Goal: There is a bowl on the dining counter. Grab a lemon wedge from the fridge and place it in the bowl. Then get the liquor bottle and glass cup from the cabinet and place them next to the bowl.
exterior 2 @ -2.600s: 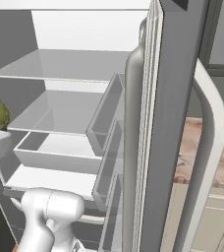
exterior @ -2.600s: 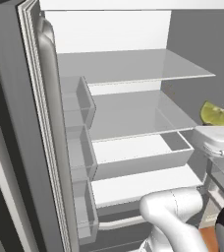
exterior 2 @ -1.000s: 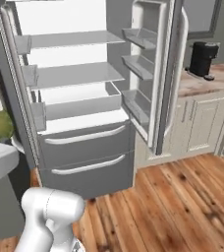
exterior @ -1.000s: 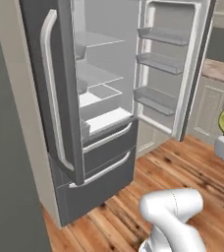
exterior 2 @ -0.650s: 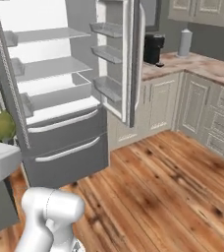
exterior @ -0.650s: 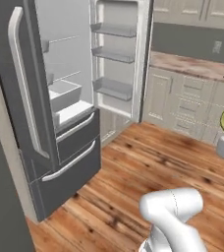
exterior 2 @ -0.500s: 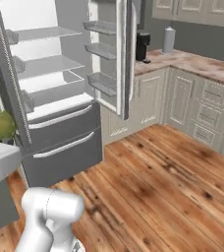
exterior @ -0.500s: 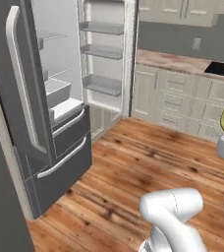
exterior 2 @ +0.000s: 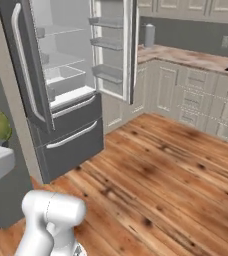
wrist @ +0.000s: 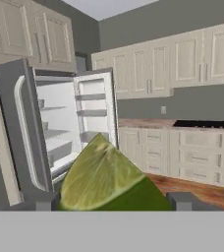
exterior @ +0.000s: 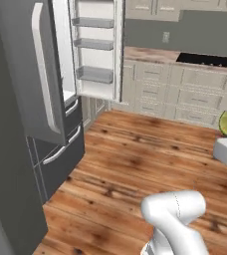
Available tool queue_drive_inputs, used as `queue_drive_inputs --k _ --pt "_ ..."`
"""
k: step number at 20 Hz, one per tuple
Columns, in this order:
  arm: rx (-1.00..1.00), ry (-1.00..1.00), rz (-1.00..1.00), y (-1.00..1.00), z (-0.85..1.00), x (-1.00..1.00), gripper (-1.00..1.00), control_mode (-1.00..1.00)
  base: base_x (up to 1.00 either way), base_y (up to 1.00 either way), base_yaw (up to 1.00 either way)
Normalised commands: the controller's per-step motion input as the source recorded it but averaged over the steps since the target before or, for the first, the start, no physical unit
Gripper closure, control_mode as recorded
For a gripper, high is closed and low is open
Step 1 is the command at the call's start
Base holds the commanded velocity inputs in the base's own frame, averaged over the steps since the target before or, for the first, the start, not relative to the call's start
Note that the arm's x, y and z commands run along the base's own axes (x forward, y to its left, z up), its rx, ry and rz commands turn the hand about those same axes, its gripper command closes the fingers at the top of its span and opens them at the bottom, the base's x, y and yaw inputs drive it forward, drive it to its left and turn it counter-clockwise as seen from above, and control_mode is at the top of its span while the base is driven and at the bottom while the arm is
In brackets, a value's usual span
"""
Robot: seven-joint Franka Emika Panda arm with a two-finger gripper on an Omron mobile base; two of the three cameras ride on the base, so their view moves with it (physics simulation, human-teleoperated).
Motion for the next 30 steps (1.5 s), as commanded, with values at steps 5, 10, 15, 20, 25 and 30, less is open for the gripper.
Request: queue_drive_inputs --k 5,10,15,20,25,30 --pt "0.00 0.00 0.00 0.00 0.00 0.00 1.00 1.00 -1.00 0.50 -0.33" --pt "0.00 0.00 0.00 0.00 0.00 0.00 1.00 1.00 -1.00 0.15 -0.24" --pt "0.00 0.00 0.00 0.00 0.00 0.00 1.00 1.00 -1.00 -0.17 -0.28" --pt "0.00 0.00 0.00 0.00 0.00 0.00 1.00 1.00 -0.90 -0.74 -0.24" --pt "0.00 0.00 0.00 0.00 0.00 0.00 1.00 1.00 -0.54 -0.99 -0.17" --pt "0.00 0.00 0.00 0.00 0.00 0.00 1.00 1.00 -0.37 -1.00 -0.13"
